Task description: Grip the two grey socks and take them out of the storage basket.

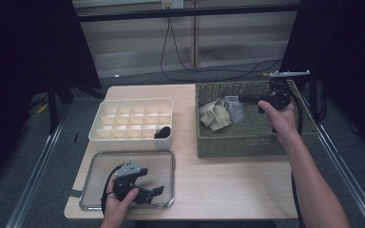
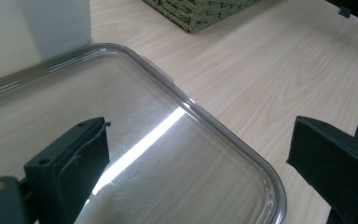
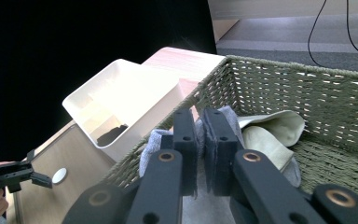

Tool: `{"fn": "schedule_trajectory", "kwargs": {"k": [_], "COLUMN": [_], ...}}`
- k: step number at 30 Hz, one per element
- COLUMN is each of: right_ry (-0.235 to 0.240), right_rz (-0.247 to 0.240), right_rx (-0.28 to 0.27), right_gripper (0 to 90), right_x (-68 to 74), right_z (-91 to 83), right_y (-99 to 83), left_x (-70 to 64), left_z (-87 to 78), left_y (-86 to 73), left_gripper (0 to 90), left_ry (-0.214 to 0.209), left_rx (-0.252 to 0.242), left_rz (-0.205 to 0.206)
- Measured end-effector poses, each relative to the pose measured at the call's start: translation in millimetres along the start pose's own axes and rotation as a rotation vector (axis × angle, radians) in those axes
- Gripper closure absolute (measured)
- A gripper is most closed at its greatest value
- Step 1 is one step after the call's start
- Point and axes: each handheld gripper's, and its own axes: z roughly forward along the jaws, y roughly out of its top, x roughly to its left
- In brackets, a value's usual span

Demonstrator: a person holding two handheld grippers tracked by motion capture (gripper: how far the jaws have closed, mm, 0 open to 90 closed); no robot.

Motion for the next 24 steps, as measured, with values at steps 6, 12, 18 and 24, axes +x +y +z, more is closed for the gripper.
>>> {"fn": "schedule_trajectory", "kwargs": {"k": [6, 12, 18, 24], "right_ry": [0.012, 0.024, 0.039, 0.049], "right_rz": [-0.009, -0.017, -0.034, -0.049], "right_rx": [-0.013, -0.028, -0.04, -0.044], "right_gripper": [84.7, 84.8, 84.8, 84.8], "right_x": [6.4, 14.2, 24.6, 34.3], "right_z": [-6.2, -13.1, -21.2, -26.2], "right_y": [0.5, 2.4, 4.0, 1.8], "left_x": [0.1, 0.2, -0.2, -0.4], "left_z": [0.4, 0.5, 0.3, 0.2], "left_y": [-0.3, -0.2, 0.2, 0.2], "left_gripper": [4.8, 4.8, 4.7, 4.8], "left_ry": [-0.003, -0.004, 0.001, 0.0], "left_rx": [-0.012, -0.009, -0.007, -0.008], "left_rz": [-0.009, -0.003, -0.003, -0.001]}}
